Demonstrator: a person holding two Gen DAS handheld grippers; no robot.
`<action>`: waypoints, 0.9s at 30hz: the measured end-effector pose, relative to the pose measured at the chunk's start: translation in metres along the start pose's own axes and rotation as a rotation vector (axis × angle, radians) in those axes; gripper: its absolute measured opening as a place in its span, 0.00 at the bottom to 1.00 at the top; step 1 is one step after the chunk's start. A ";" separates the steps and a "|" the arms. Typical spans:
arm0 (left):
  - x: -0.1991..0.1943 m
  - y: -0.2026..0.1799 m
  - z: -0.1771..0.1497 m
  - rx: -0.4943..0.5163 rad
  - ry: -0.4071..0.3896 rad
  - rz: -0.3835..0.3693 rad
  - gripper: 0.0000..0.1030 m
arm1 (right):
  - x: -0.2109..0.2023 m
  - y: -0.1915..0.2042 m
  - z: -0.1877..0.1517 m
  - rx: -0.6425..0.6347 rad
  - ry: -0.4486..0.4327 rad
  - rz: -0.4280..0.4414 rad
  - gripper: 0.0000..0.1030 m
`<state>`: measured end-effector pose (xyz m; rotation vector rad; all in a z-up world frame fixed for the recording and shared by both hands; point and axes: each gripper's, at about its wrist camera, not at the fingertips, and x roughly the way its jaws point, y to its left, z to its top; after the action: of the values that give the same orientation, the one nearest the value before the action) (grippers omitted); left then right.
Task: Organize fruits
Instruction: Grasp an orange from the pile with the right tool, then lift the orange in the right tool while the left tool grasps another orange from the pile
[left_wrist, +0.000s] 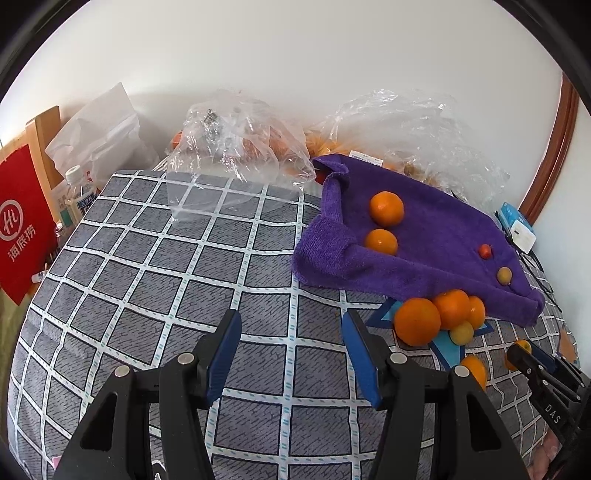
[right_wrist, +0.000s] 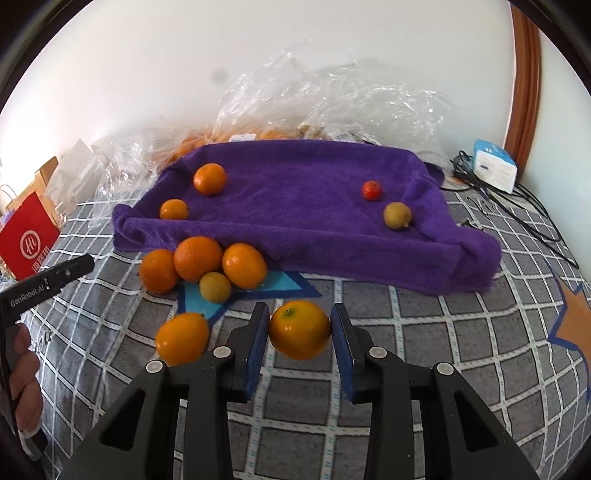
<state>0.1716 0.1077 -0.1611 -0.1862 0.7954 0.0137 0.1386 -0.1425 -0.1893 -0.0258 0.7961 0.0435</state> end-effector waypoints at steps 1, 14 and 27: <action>0.000 0.000 0.000 0.000 -0.001 0.001 0.53 | 0.001 -0.002 -0.001 0.002 0.006 -0.002 0.33; 0.005 0.001 0.000 -0.008 0.024 -0.008 0.53 | 0.012 -0.001 -0.009 -0.005 0.032 -0.023 0.33; 0.011 -0.005 -0.002 0.020 0.061 -0.010 0.53 | -0.001 -0.017 -0.009 0.013 -0.012 -0.040 0.33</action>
<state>0.1783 0.1015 -0.1700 -0.1718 0.8548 -0.0091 0.1324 -0.1595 -0.1945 -0.0289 0.7834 0.0000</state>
